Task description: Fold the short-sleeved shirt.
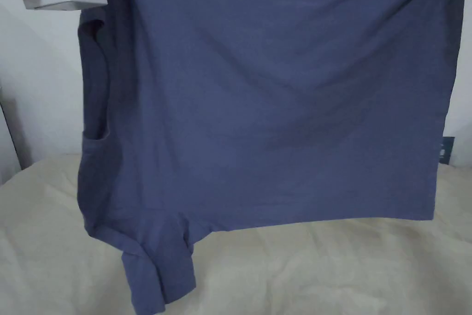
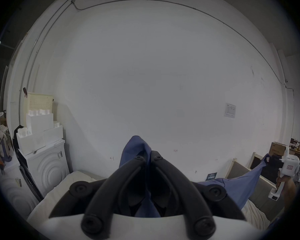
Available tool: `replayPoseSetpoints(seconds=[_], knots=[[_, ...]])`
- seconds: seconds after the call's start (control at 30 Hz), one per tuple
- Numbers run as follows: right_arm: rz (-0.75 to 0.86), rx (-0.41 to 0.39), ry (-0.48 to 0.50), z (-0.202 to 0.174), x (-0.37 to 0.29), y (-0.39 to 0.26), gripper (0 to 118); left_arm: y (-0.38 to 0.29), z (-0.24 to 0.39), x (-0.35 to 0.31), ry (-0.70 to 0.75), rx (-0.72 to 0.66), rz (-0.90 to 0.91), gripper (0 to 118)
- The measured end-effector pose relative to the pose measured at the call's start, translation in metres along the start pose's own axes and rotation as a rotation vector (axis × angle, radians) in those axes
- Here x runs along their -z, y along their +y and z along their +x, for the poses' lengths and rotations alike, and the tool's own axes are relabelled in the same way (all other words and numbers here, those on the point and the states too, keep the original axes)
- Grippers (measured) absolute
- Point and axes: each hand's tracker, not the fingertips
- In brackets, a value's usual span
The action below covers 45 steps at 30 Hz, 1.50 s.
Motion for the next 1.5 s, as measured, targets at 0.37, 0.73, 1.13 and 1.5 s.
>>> replayPoseSetpoints(seconds=[0.37, 0.73, 1.13, 1.5], knots=[[0.020, -0.011, -0.047, 0.004, 0.090, -0.002, 3, 0.000, 0.004, 0.077, 0.015, 0.012, 0.080, 4], [-0.027, 0.007, -0.016, 0.011, 0.107, -0.109, 3, -0.120, -0.028, 0.072, -0.047, 0.025, 0.030, 4], [-0.152, 0.133, 0.083, 0.006, 0.007, -0.267, 3, -0.307, -0.062, -0.037, -0.088, -0.091, -0.099, 4], [-0.266, 0.231, 0.104, -0.005, -0.158, -0.375, 3, -0.419, -0.068, -0.205, -0.136, -0.108, -0.228, 4]])
